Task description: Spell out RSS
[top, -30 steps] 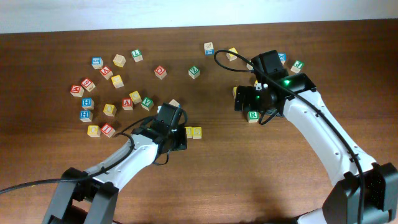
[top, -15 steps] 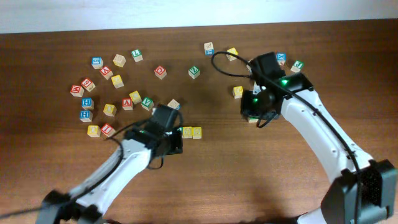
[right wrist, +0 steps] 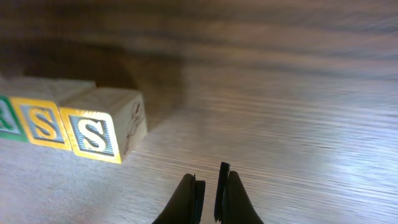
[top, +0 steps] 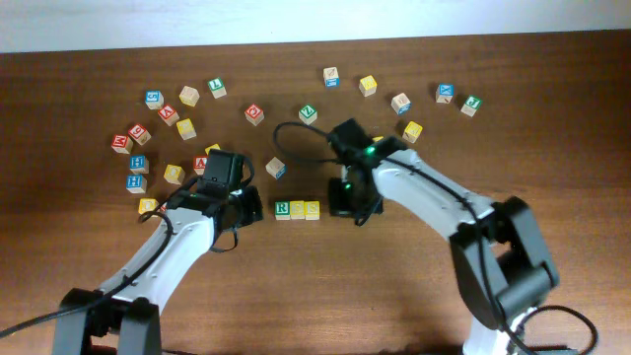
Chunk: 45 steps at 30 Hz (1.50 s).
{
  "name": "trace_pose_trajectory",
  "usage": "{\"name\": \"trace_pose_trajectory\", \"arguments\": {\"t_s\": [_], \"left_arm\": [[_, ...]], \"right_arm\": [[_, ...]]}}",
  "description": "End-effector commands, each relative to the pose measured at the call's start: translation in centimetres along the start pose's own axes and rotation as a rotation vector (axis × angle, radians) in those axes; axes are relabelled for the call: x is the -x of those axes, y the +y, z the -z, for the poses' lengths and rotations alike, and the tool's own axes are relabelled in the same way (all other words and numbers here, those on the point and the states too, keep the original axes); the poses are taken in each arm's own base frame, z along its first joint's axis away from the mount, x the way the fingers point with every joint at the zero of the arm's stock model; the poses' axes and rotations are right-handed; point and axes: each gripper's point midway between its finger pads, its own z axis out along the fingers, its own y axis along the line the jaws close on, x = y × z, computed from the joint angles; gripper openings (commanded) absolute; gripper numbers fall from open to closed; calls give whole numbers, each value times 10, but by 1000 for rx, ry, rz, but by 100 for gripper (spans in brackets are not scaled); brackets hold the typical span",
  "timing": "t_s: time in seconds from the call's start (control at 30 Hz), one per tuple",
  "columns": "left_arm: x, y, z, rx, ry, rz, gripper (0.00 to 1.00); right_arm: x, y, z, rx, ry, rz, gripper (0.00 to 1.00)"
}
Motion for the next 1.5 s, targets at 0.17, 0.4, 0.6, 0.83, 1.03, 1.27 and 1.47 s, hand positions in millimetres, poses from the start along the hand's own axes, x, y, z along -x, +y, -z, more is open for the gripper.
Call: {"name": "trace_pose_trajectory", "arguments": {"t_s": [0.17, 0.4, 0.6, 0.83, 1.03, 1.27, 1.47], "left_arm": [[11, 70, 5, 67, 42, 231, 0], [4, 94, 9, 92, 83, 313, 0], [2, 93, 9, 92, 90, 301, 0], [-2, 94, 9, 95, 105, 274, 0], [-3, 93, 8, 87, 110, 255, 0], [-4, 89, 8, 65, 118, 235, 0], [-4, 84, 8, 42, 123, 230, 0]], "right_arm": [[-8, 36, -20, 98, 24, 30, 4], [-16, 45, -23, 95, 29, 60, 4], [-11, 39, -23, 68, 7, 56, 4], [7, 29, -19, 84, -28, 35, 4], [15, 37, -18, 119, -62, 67, 4], [20, 43, -17, 146, -79, 75, 4], [22, 23, -5, 11, -86, 52, 4]]}}
